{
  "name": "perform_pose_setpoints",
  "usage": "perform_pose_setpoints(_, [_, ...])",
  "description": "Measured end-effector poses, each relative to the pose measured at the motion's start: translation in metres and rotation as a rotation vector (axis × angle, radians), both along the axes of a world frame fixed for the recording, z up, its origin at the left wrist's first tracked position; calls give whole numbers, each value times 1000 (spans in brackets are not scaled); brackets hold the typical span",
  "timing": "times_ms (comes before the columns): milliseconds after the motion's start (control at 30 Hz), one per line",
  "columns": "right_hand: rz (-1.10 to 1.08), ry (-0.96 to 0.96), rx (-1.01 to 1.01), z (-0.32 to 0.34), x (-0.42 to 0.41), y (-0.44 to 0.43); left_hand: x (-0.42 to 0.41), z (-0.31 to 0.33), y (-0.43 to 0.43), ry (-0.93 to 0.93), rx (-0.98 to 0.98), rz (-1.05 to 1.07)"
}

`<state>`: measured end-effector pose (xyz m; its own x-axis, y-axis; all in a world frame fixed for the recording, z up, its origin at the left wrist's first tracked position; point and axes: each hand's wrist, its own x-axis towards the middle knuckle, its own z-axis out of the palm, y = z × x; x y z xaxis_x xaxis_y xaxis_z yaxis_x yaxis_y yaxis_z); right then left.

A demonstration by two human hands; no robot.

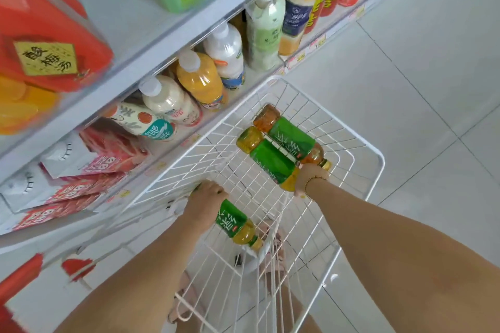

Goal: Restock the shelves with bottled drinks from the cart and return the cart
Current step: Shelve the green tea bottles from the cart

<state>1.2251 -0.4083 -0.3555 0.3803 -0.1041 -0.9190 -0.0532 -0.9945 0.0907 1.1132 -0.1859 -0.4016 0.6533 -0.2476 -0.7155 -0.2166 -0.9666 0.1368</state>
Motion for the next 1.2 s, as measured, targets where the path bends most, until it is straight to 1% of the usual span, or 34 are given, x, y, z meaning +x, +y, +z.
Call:
perform_pose_setpoints(67, [14,27,-24,1,1,-3,-1,-1,-2,-29,29,-25])
perform_pose_setpoints(133, [24,24,2,5,3,-5,-4,-2,-3,-58,34,-26])
perform_pose_setpoints(267, [-4,-165,43,23,6,-18,-7,2,-5,-72,4,61])
perform_pose_setpoints(367, [0,-353,126,42,8,-21,-4,17,-8,-54,-67,267])
perform_pose_setpoints(433, [13,-438,215,58,11,-17,-1,38,-13,-16,-183,507])
perform_pose_setpoints(500, [-52,-503,318,79,15,-8,1,69,-19,8,-281,736])
perform_pose_setpoints(600, [-156,-611,464,115,24,11,-6,118,-26,4,-348,949])
perform_pose_setpoints(700, [-99,-637,537,160,25,24,-20,170,-25,-18,-407,1100])
perform_pose_setpoints(800, [-75,-745,645,214,16,25,-32,228,-21,-148,-503,1209])
perform_pose_setpoints(967, [-278,-897,943,315,12,25,-46,314,-2,-373,-742,1450])
perform_pose_setpoints(1033, [-384,-871,1107,357,8,36,-50,346,10,-493,-823,1520])
perform_pose_setpoints(1100, [-502,-818,1293,397,-1,52,-56,382,22,-629,-883,1526])
perform_pose_setpoints(1200, [-567,-820,1488,447,-21,81,-69,436,50,-825,-923,1504])
